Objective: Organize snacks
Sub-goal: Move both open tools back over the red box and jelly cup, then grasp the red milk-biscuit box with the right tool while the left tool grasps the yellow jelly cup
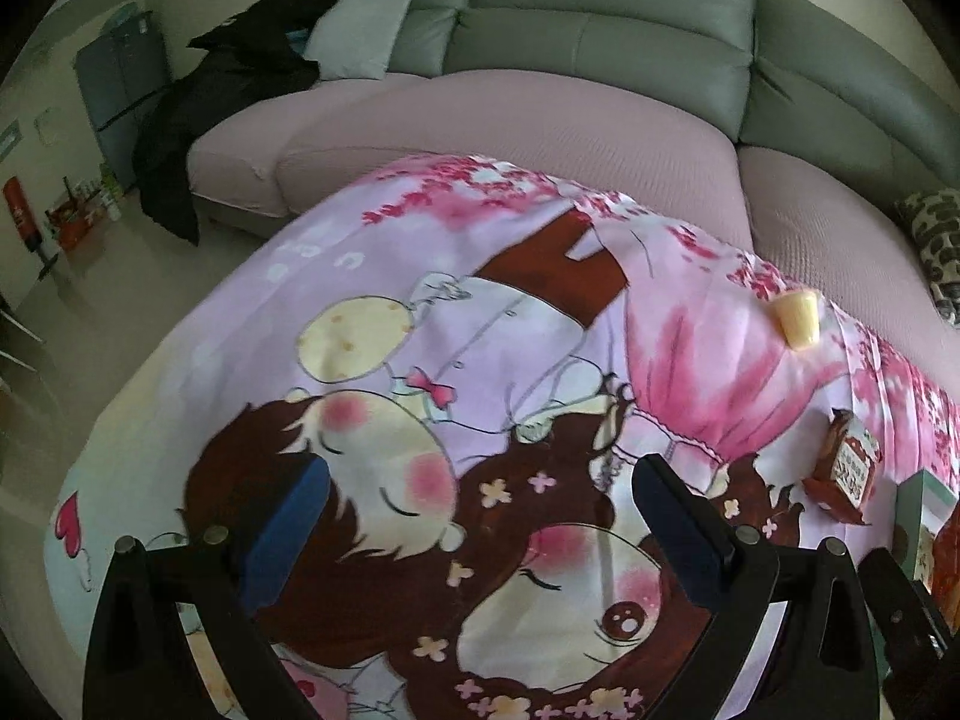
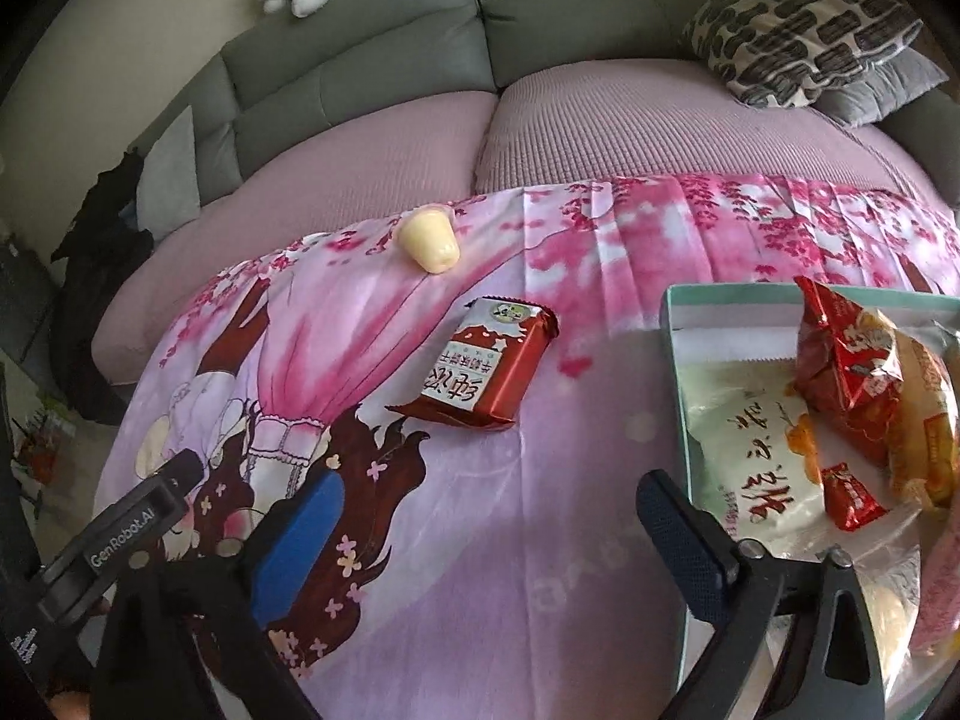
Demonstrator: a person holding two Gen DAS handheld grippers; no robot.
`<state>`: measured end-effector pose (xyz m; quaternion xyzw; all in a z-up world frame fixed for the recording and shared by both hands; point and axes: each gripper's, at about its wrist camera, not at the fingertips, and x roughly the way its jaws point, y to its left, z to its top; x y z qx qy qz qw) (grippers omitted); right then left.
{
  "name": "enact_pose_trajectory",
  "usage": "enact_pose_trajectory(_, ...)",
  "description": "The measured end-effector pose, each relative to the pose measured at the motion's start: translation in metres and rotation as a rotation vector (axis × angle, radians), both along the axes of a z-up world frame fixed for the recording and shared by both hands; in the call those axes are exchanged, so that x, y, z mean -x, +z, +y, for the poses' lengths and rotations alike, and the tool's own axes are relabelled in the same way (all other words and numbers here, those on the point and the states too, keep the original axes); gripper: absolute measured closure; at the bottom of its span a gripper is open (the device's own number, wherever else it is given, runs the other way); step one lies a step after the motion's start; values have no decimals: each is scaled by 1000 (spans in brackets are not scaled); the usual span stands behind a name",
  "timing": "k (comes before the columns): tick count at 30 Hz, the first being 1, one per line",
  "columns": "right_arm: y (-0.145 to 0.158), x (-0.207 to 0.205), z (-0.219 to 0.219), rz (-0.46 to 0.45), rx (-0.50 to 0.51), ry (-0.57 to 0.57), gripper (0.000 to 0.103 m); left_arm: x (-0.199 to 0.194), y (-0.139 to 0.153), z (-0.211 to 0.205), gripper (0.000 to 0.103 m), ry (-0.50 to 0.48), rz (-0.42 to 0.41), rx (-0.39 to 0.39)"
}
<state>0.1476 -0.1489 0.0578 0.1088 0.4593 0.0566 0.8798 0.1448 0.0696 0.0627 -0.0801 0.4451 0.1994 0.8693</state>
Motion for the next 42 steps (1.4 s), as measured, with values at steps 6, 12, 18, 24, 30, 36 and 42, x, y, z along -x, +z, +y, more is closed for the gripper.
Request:
enact_pose_trajectory(6,2,-5,6,-38,22,10,19,-6,-11,-1,2,-15,21,24)
enact_pose_trajectory(12,-4,-24,13,-17,2,11,28,-11,-20,1,2,-24,35,47)
enact_pose_trajectory(18,-9,-52,13,36,8,-1,30,-24,-19,-11,2,-87,40,40)
enact_pose_trajectory(24,-18,-74,8,97,44,-30,36,-40,-14,-15,2,-146,37,60)
enact_pose_trajectory(30,-27,-86,18,142,90,3,39,-54,-8,-18,2,-187,49,99)
enact_pose_trajectory(36,-30,-90,28,151,164,24,50,-63,-11,-22,2,-219,77,148)
enact_pose_trajectory(42,-28,-92,17,154,117,21,61,-74,-17,-23,2,-249,106,197)
